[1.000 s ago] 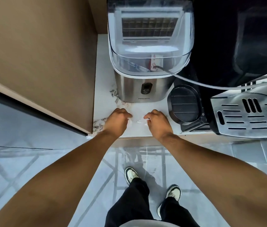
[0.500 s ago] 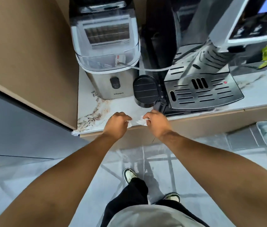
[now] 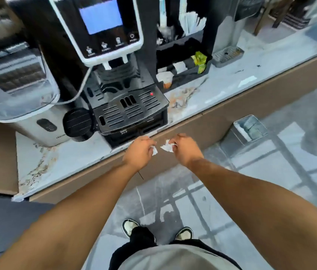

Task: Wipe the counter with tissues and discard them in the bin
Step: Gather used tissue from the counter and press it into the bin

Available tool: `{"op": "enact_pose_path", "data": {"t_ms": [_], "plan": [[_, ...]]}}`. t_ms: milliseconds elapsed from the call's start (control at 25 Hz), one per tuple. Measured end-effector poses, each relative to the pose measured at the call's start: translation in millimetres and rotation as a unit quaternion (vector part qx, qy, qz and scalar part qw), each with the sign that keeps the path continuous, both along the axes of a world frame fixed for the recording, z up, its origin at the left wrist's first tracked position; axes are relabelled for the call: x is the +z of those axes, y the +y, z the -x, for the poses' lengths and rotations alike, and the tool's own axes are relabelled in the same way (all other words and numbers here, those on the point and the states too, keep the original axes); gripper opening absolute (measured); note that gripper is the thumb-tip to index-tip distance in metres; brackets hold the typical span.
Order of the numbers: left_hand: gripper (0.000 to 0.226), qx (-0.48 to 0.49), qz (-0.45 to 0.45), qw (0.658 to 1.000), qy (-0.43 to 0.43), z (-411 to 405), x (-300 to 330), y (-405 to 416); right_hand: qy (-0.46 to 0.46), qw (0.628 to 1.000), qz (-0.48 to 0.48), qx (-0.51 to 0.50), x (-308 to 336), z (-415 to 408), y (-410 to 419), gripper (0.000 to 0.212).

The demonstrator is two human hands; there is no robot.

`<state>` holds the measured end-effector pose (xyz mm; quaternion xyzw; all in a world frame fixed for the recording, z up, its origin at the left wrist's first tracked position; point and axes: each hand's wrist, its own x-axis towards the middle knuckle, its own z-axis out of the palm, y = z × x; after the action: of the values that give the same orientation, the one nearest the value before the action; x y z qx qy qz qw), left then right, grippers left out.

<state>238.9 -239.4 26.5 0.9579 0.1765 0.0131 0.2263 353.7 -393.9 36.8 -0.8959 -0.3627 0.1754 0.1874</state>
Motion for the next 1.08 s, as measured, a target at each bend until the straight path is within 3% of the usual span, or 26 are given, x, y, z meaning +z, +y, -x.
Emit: {"op": "enact_pose_path", "data": {"t_ms": [280, 600, 800, 1080], "plan": [[0.029, -0.128, -0.025, 0.991, -0.017, -118, 12, -92, -0.007, 0.991, -0.026, -0.13, 4, -75, -131, 0.032], [0.027, -0.255, -0.03, 0.966, -0.023, -246, 4, -172, -0.01, 0.97, -0.037, -0.239, -7, -158, -219, 0.029], [0.029, -0.285, -0.004, 0.958, -0.001, -334, -10, -206, -0.007, 0.957, -0.036, -0.289, -20, -231, -255, 0.028], [0.028, -0.242, 0.064, 0.968, 0.007, -470, -29, -244, 0.009, 0.945, 0.006, -0.327, -34, -355, -289, 0.027]]}}
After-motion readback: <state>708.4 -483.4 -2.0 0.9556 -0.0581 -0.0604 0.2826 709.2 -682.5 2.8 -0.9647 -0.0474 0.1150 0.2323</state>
